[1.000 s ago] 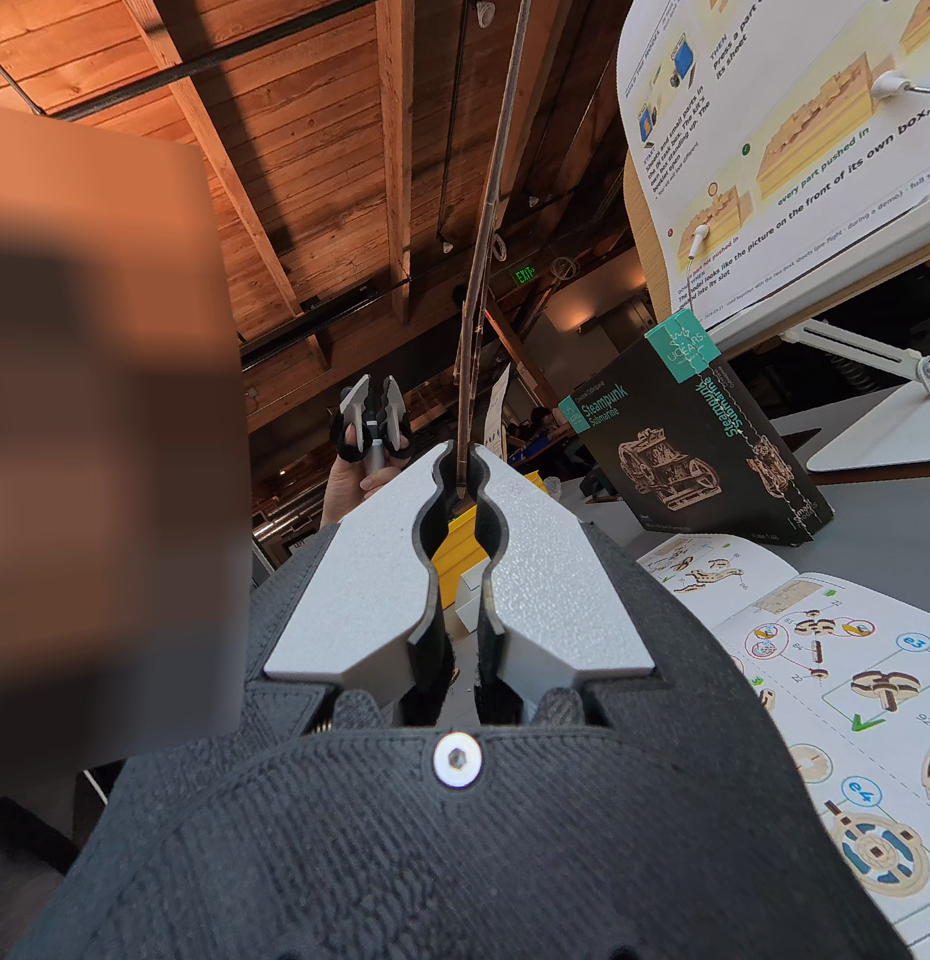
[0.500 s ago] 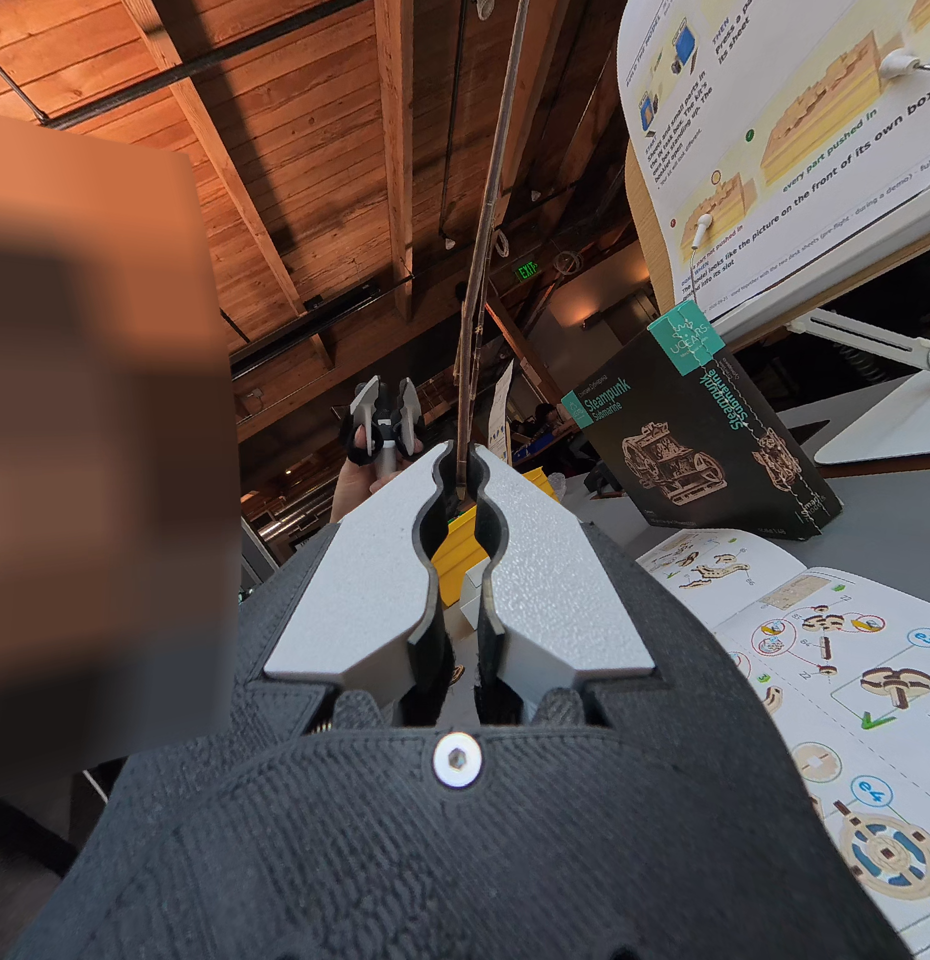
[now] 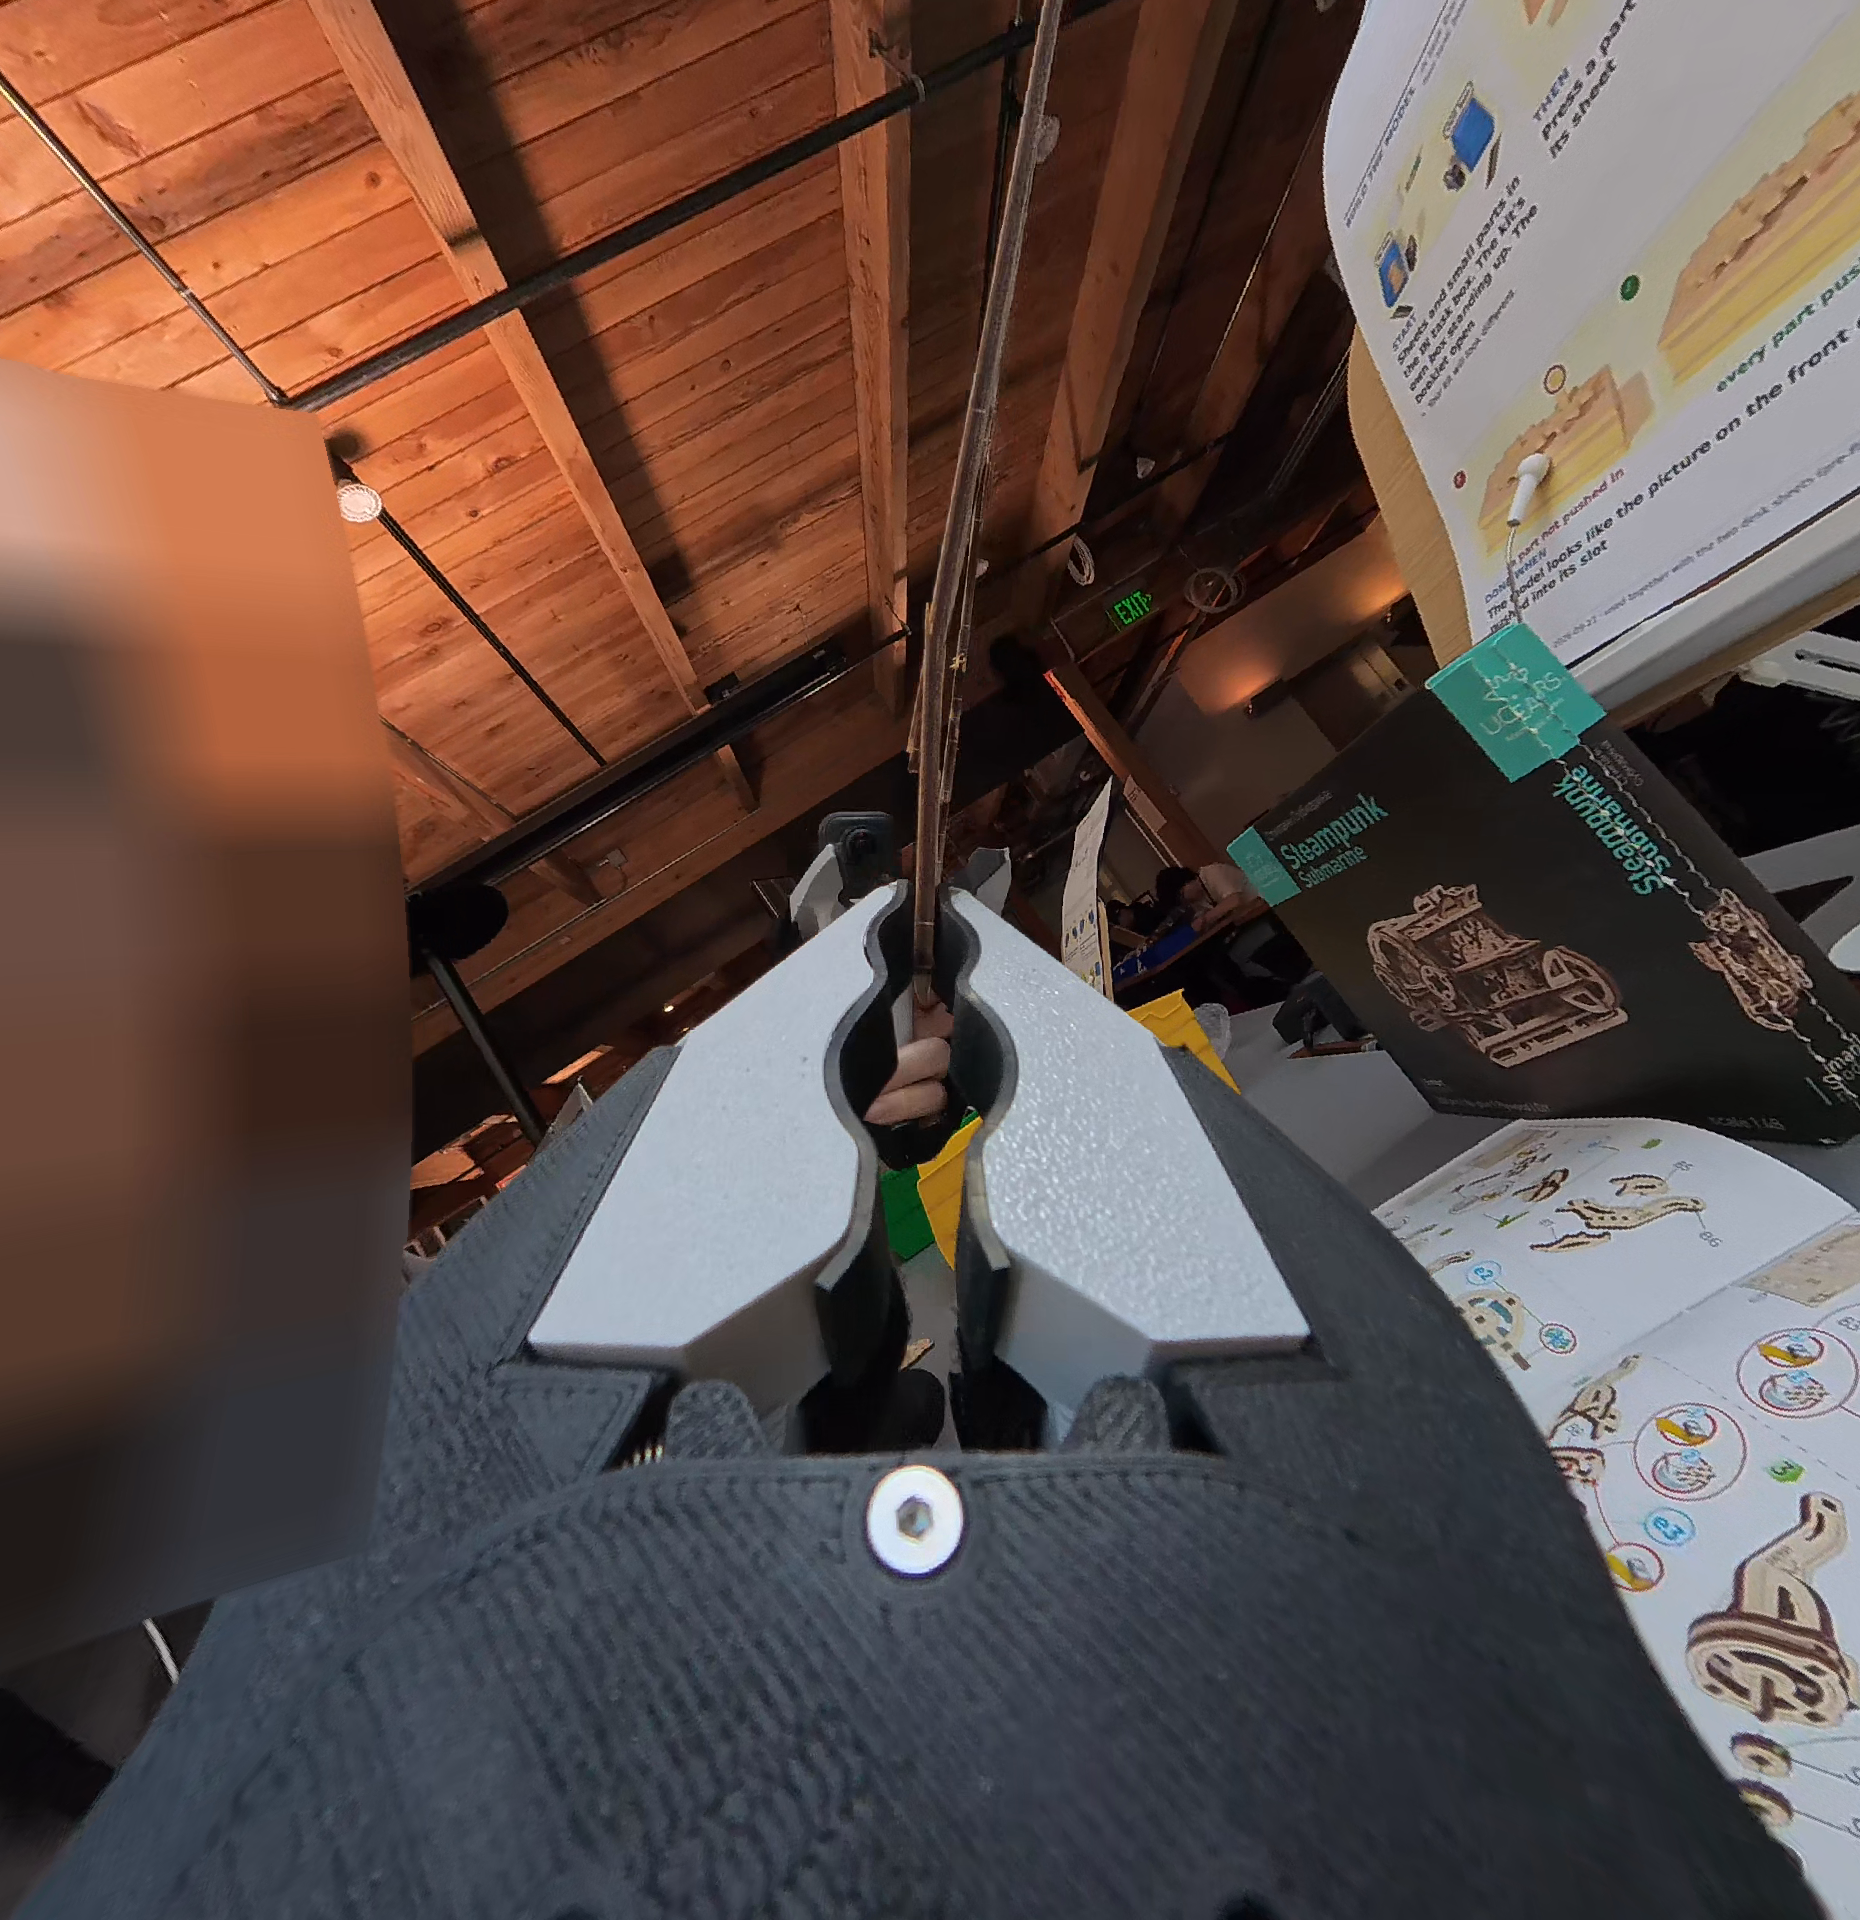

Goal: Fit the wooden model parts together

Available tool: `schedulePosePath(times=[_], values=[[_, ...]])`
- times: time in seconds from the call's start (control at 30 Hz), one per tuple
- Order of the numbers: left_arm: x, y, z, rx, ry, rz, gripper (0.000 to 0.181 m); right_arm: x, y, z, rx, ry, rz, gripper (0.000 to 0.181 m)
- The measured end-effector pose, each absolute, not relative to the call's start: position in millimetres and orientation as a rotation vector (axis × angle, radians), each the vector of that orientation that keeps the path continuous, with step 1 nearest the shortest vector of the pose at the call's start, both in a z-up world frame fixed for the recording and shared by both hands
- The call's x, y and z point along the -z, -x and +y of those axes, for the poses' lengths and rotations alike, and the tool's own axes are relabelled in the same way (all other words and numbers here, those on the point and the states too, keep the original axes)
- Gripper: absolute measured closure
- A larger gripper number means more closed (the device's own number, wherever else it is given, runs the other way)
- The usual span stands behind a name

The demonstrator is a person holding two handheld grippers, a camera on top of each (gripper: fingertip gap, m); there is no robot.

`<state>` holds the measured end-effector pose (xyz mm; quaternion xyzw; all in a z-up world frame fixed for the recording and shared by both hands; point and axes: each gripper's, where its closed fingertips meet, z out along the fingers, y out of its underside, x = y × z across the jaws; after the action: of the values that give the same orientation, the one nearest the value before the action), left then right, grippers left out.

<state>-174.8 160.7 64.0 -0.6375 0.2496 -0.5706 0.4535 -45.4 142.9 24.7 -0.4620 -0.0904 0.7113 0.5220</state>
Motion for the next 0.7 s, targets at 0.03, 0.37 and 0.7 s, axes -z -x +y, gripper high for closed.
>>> schedulePosePath(times=[0.03,0.37,0.7], values=[[-60.9,169.0,156.6,1.463,1.583,0.631,0.123,-26.0,45.8,141.5,-1.708,1.101,-0.217,0.180],[-34.5,119.6,125.4,1.661,1.605,0.764,0.150,-29.9,61.6,127.9,-1.713,1.089,-0.276,0.180],[-22.2,112.9,124.6,1.668,1.618,0.785,0.180,-24.5,66.9,129.0,-1.718,1.115,-0.310,0.180]])
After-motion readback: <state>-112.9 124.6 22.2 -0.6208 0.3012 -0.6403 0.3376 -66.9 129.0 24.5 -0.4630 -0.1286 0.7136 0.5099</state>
